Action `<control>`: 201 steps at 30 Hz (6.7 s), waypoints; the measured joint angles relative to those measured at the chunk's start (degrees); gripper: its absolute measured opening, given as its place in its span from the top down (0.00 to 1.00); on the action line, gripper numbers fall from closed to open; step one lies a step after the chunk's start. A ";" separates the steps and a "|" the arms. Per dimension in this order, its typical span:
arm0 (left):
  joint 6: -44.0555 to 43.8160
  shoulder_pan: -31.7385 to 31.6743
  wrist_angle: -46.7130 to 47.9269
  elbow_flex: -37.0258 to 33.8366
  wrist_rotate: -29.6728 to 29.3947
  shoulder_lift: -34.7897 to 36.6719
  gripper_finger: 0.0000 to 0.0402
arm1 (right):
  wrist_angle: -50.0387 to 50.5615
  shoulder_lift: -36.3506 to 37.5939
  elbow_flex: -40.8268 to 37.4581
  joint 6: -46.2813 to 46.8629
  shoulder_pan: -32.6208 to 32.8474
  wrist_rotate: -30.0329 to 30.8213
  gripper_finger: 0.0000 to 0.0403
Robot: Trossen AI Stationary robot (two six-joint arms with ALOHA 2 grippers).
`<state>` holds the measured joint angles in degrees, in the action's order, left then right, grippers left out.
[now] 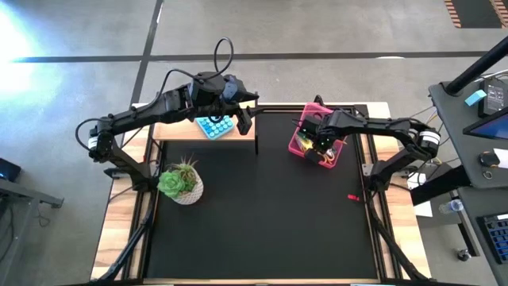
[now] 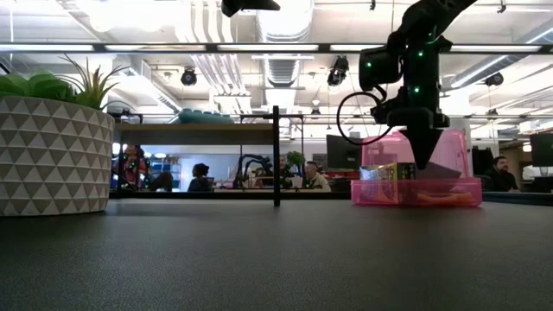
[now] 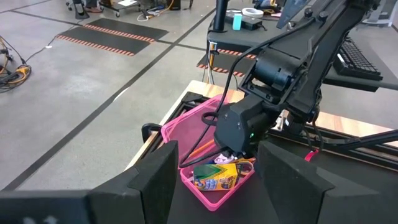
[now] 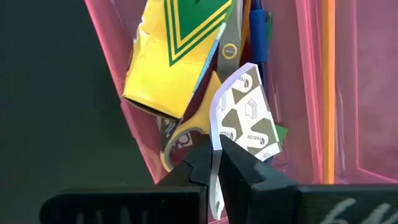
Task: Pack school essentials
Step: Put the purple sticky notes into the pink supply box, then adjust the yellow pencil in the pink supply box
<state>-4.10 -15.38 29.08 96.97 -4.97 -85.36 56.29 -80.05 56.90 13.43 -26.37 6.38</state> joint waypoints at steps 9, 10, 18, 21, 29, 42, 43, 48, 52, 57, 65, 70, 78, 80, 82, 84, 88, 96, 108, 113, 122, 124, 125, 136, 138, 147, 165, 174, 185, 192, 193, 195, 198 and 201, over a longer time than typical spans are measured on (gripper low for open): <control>0.00 0.02 0.29 0.00 0.02 0.00 0.49 | -0.12 0.00 0.00 0.04 0.00 0.03 0.97; 0.00 0.04 0.31 0.00 0.00 0.00 0.49 | -0.11 0.00 0.00 0.13 0.00 0.03 0.97; 0.02 0.04 0.26 0.00 0.02 0.00 0.49 | -0.11 -0.02 -0.02 1.59 0.00 0.03 0.95; 0.02 0.04 0.25 0.00 0.01 -0.02 0.49 | -0.11 -0.02 -0.02 1.60 -0.02 0.08 0.91; 0.02 0.00 0.25 0.00 0.01 -0.02 0.49 | -0.22 -0.02 -0.04 1.60 -0.02 0.21 0.73; 0.00 0.00 0.13 0.00 0.02 -0.02 0.49 | 3.49 2.13 1.80 1.44 -3.74 3.75 0.55; 0.00 0.00 0.11 0.00 0.02 -0.02 0.49 | 3.58 1.96 1.79 1.97 -4.67 3.75 0.55; -0.02 0.05 0.06 0.00 0.02 -0.02 0.49 | 3.43 1.41 1.75 2.48 -9.40 3.88 0.58; -0.04 0.04 0.05 0.00 0.02 -0.02 0.49 | 3.41 1.20 1.51 -0.13 -11.19 3.88 0.60; -0.07 0.04 0.07 0.00 0.02 -0.02 0.49 | 3.17 1.20 1.13 -3.96 -11.72 3.98 0.60; -0.09 0.04 0.05 0.00 0.02 -0.02 0.49 | 3.30 -0.05 0.40 -5.14 -11.65 4.18 0.58; -0.11 0.04 0.07 0.00 0.02 -0.02 0.49 | 3.28 -0.70 0.37 -4.90 -11.19 9.58 0.55; -0.13 0.04 0.08 0.00 0.02 -0.02 0.49 | 3.21 -0.70 -0.04 -5.82 -11.02 8.45 0.48; -0.13 0.04 0.09 0.00 0.02 -0.02 0.49 | 3.20 -0.70 -0.42 -5.96 -11.02 8.54 0.47; -0.15 0.04 0.09 0.00 0.02 -0.02 0.49 | 3.17 -0.70 -1.00 -6.08 -11.02 8.60 0.46; -0.17 0.04 0.09 0.00 0.02 -0.02 0.49 | 3.11 -0.70 -1.52 -6.08 -10.93 8.60 0.46; -0.26 0.04 0.11 0.00 0.02 -0.02 0.49 | 2.83 -0.70 -2.80 -6.11 -10.11 8.85 0.46; -0.24 0.03 0.13 0.00 0.02 -0.02 0.49 | 1.17 -0.68 -4.17 -6.13 -8.11 8.25 0.45; -0.24 0.02 0.15 0.00 0.02 -0.02 0.49 | 2.12 0.64 -2.76 -4.99 -7.48 8.45 0.46; -0.61 0.02 0.15 0.00 0.02 -0.02 0.49 | 4.52 3.54 -0.12 -2.78 -6.38 6.69 0.46; -1.55 0.02 0.49 0.00 0.02 -0.02 0.49 | 14.69 9.64 -0.76 5.79 -2.64 3.64 0.46; -1.55 0.02 0.48 0.00 0.02 -0.02 0.49 | 14.60 9.97 -1.77 6.20 -2.34 3.62 0.46; -1.55 0.02 0.49 0.00 0.02 -0.02 0.49 | 14.60 9.92 -2.34 6.19 -2.34 3.64 0.46; -1.55 0.02 0.54 0.00 0.02 -0.02 0.49 | 12.23 8.41 -9.04 5.45 -2.38 5.71 0.52; -1.55 0.02 0.52 0.00 0.02 -0.02 0.49 | 10.37 8.40 -10.85 5.48 -2.38 5.71 0.54; -1.60 0.02 0.24 0.00 0.02 -0.02 0.49 | 4.12 7.86 -13.81 5.05 -2.43 9.72 0.57; -1.68 0.02 -0.13 0.00 0.02 -0.02 0.49 | 2.78 7.45 -13.92 3.52 -2.41 10.22 0.87; -1.63 0.02 -0.09 -0.02 0.02 -0.02 0.49 | 2.80 7.50 -13.92 3.52 -2.42 10.22 0.95; -1.57 0.02 0.11 -0.05 0.02 -0.02 0.49 | 3.18 7.75 -11.30 3.53 -2.37 6.54 0.98; -1.55 0.04 0.28 -0.09 0.03 -0.02 0.49 | 3.24 7.98 -7.69 3.55 -1.06 1.05 0.98; -1.55 0.02 0.28 -0.10 0.02 -0.02 0.49 | 3.27 7.98 -7.24 3.77 -0.63 0.77 0.98; -1.53 0.02 0.26 -0.16 0.02 -0.02 0.49 | 3.35 7.98 -6.54 4.44 0.33 0.52 0.98; -1.55 0.03 0.27 -0.24 0.02 -0.02 0.49 | 3.38 7.98 -6.25 4.66 1.72 -0.91 0.98; -1.54 0.03 0.25 -0.25 0.02 -0.02 0.49 | 3.44 7.93 -6.57 5.10 3.24 -1.02 0.98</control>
<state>-5.64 -15.34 29.33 96.72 -4.95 -85.38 59.74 -72.12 50.33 18.53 -23.13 5.37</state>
